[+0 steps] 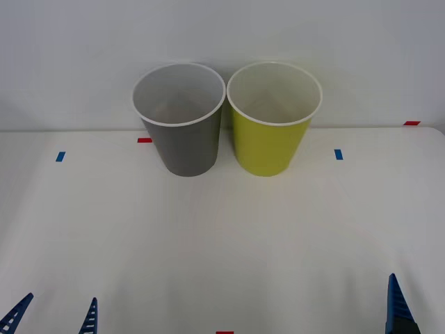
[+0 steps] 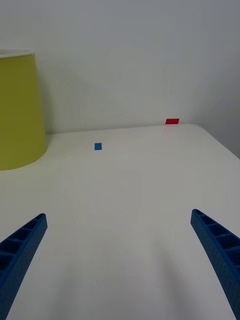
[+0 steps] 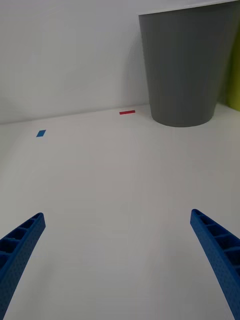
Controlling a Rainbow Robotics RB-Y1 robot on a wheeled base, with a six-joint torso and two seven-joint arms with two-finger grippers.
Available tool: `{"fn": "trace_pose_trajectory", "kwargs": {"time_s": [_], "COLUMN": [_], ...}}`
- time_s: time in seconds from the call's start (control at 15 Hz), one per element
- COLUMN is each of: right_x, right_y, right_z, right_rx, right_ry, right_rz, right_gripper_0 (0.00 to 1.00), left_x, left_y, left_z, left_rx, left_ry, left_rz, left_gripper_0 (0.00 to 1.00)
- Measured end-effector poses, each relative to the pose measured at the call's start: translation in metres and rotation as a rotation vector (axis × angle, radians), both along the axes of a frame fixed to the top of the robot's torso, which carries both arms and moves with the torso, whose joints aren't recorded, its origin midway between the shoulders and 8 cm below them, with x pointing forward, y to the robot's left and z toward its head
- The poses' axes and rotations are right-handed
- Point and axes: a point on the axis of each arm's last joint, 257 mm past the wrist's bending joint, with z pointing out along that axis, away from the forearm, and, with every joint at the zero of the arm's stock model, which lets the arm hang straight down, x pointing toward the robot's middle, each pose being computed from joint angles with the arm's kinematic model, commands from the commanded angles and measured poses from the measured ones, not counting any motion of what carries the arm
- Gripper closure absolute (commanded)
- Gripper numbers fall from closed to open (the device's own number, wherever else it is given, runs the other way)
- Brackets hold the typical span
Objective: Put cans in the gray bin and PET bottles in the light green bin.
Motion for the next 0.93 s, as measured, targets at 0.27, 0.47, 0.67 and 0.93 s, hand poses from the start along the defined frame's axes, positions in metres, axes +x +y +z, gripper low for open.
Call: {"fn": "trace_pose_trajectory", "kwargs": {"time_s": [0.27, 0.47, 0.67, 0.93], "right_x": [0.0000, 0.0000, 0.0000, 0.0000], "right_y": [0.0000, 0.0000, 0.0000, 0.0000], "right_z": [0.0000, 0.0000, 0.0000, 0.0000], "right_rx": [0.000, 0.000, 0.000, 0.000], "right_ry": [0.000, 0.000, 0.000, 0.000], "right_rz": [0.000, 0.000, 0.000, 0.000], "right_gripper_0": [0.00, 0.00, 0.00, 0.00], "left_x": [0.0000, 0.0000, 0.0000, 0.0000], "left_y": [0.0000, 0.0000, 0.0000, 0.0000], "left_z": [0.0000, 0.0000, 0.0000, 0.0000], "left_rx": [0.000, 0.000, 0.000, 0.000], "left_ry": [0.000, 0.000, 0.000, 0.000], "left_rz": [0.000, 0.000, 0.000, 0.000], "left_gripper_0": [0.00, 0.00, 0.00, 0.00]}}
